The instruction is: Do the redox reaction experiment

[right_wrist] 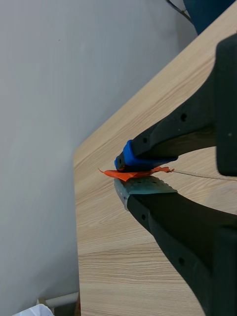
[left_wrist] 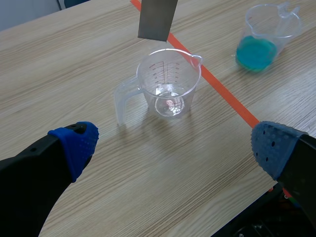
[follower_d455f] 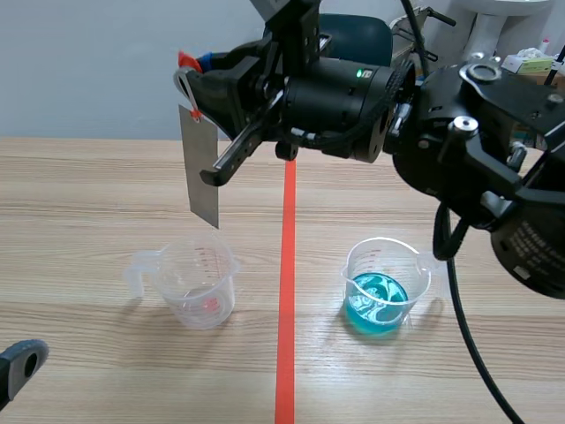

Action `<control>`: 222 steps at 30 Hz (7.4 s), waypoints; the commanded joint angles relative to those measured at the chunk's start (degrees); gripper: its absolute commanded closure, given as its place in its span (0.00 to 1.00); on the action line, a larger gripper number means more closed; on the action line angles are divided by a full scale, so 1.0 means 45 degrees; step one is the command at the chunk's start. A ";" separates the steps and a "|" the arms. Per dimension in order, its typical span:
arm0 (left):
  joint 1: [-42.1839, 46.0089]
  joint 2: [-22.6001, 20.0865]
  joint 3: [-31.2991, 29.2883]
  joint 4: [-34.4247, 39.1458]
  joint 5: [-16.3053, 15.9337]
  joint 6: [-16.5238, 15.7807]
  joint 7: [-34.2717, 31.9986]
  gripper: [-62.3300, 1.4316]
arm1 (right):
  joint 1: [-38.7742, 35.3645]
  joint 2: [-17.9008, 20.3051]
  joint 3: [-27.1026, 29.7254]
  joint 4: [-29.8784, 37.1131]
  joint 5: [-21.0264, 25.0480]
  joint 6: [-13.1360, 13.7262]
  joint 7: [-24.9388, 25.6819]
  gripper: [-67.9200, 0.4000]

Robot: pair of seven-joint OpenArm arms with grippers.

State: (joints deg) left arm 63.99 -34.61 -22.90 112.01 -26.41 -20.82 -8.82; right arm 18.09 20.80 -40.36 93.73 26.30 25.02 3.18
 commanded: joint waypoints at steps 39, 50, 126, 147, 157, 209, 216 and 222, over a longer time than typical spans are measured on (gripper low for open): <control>0.0097 0.0068 0.0083 0.0126 -0.0078 0.0024 -0.0083 0.00 | 0.0243 0.3376 0.0311 0.3638 0.4187 -0.0607 -0.0083 0.97; 0.0097 0.0068 0.0083 0.0126 -0.0078 0.0024 -0.0083 0.00 | 0.0238 0.3371 -0.0068 0.3638 0.4643 -0.0607 -0.0651 0.97; 0.0097 0.0068 0.0083 0.0126 -0.0078 0.0024 -0.0049 0.00 | 0.0170 0.1787 -0.1549 0.0699 0.3657 -0.0563 -0.0821 0.97; 0.0092 0.0068 0.0083 0.0126 -0.0078 0.0024 -0.0092 0.00 | 0.0170 0.1370 -0.2176 -0.0583 0.3138 -0.0554 -0.0471 0.97; 0.0092 0.0068 0.0083 0.0126 -0.0083 0.0024 -0.0092 0.00 | 0.0170 0.0899 -0.2385 -0.1583 0.2482 -0.0262 -0.0165 0.97; 0.0092 0.0068 0.0083 0.0126 -0.0083 0.0024 -0.0087 0.00 | -0.0068 -0.0835 -0.2380 -0.3657 0.0515 0.0525 0.0563 0.50; 0.0092 0.0068 0.0083 0.0126 -0.0083 0.0024 -0.0087 0.00 | -0.0073 -0.1083 -0.2380 -0.3657 0.0233 0.0544 0.0423 0.23; 0.0092 0.0068 0.0083 0.0126 -0.0083 0.0024 -0.0087 0.00 | -0.0068 -0.1175 -0.2380 -0.3657 0.0233 0.0539 0.0228 0.15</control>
State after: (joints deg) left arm 63.99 -34.61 -22.90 112.01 -26.41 -20.80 -8.21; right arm 17.10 15.84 -51.09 77.08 26.57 27.66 3.53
